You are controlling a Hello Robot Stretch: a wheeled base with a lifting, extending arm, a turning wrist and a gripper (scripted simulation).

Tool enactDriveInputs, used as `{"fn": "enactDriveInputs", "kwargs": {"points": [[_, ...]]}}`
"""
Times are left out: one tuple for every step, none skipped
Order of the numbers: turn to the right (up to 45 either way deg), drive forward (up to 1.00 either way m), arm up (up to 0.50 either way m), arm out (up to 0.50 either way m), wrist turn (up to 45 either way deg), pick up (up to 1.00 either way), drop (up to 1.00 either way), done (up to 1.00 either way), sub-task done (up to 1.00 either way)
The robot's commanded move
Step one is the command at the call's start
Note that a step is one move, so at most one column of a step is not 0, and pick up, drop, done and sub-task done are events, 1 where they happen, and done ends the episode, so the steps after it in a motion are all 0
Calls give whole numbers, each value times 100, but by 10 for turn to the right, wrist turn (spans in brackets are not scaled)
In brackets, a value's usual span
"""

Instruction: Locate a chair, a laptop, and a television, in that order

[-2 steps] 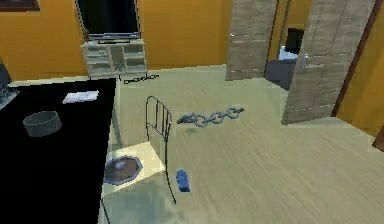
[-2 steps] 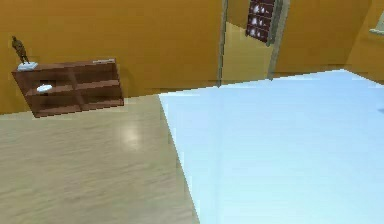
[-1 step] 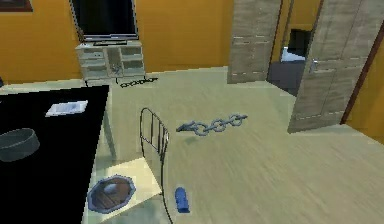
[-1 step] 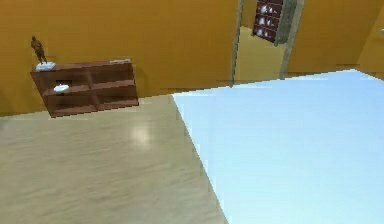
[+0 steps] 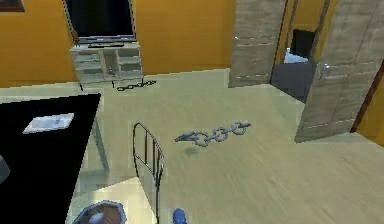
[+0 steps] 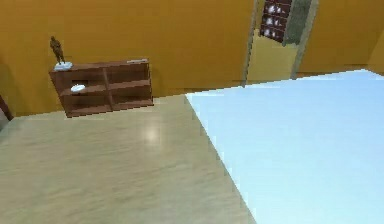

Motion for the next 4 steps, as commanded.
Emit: {"fn": "enactDriveInputs", "kwargs": {"points": [[450, 0, 0, 0, 0, 0, 0, 0, 0], [450, 0, 0, 0, 0, 0, 0, 0, 0], [240, 0, 0, 0, 0, 0, 0, 0, 0], [0, 100, 0, 0, 0, 0, 0, 0, 0]]}}
